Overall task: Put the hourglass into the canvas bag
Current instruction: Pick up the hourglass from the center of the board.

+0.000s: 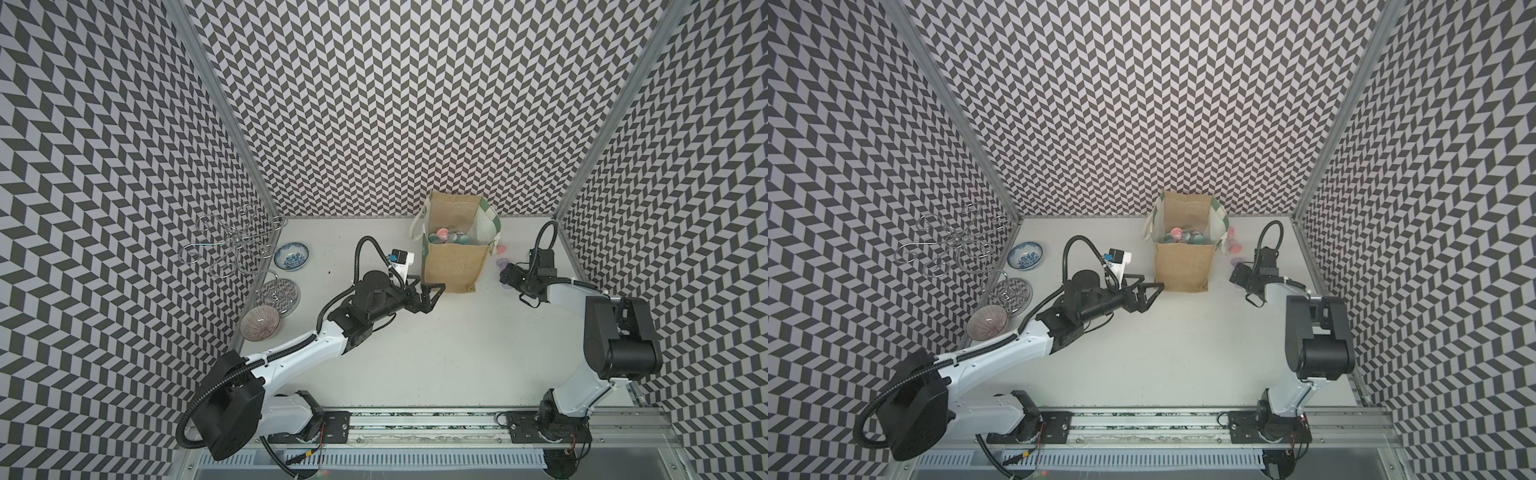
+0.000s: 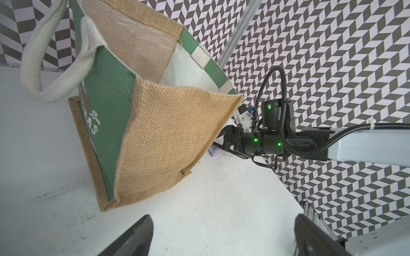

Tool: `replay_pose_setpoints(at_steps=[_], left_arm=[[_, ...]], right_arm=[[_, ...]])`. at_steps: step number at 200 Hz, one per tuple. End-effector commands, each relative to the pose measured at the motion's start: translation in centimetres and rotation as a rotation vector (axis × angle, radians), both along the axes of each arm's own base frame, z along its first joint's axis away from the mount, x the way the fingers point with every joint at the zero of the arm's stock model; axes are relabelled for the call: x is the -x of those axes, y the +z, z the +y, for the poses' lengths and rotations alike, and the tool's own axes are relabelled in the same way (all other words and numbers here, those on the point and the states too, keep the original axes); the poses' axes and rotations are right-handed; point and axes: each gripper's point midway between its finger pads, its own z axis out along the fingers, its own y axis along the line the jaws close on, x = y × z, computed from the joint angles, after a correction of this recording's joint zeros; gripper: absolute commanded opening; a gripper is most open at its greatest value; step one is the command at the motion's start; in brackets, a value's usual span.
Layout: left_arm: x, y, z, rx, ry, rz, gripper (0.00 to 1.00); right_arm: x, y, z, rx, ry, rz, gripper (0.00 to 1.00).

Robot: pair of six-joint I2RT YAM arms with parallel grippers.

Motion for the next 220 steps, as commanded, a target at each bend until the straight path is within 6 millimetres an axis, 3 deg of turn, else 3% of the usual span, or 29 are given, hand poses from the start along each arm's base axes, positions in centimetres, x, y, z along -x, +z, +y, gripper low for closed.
replay_pose_setpoints(at_steps=[1, 69, 121, 199, 220], left_arm=[[-0.1, 0.8, -0.3, 0.026, 0.002, -0.025, 0.99], [0.0, 0.6, -0.2, 0.027, 0.003, -0.02, 0.99], [-0.1, 0.7, -0.2, 0.026, 0.006, -0.024, 0.99], [-0.1, 1.1, 0.0, 0.028, 0.015, -0.037, 0.99], [-0.1, 1.1, 0.0, 0.024, 0.015, -0.036, 0.99]], right_arm=[[-0.9, 0.1, 0.2, 0.029, 0.019, -0.016, 0.8], [0.3, -2.4, 1.7, 0.059, 0.052, 0.057, 0.68], [0.6, -3.5, 1.3, 0.094, 0.027, 0.092, 0.62], [0.2, -3.4, 1.9, 0.078, 0.043, 0.082, 0.46], [0.1, -2.5, 2.2, 0.063, 0.049, 0.05, 0.41]])
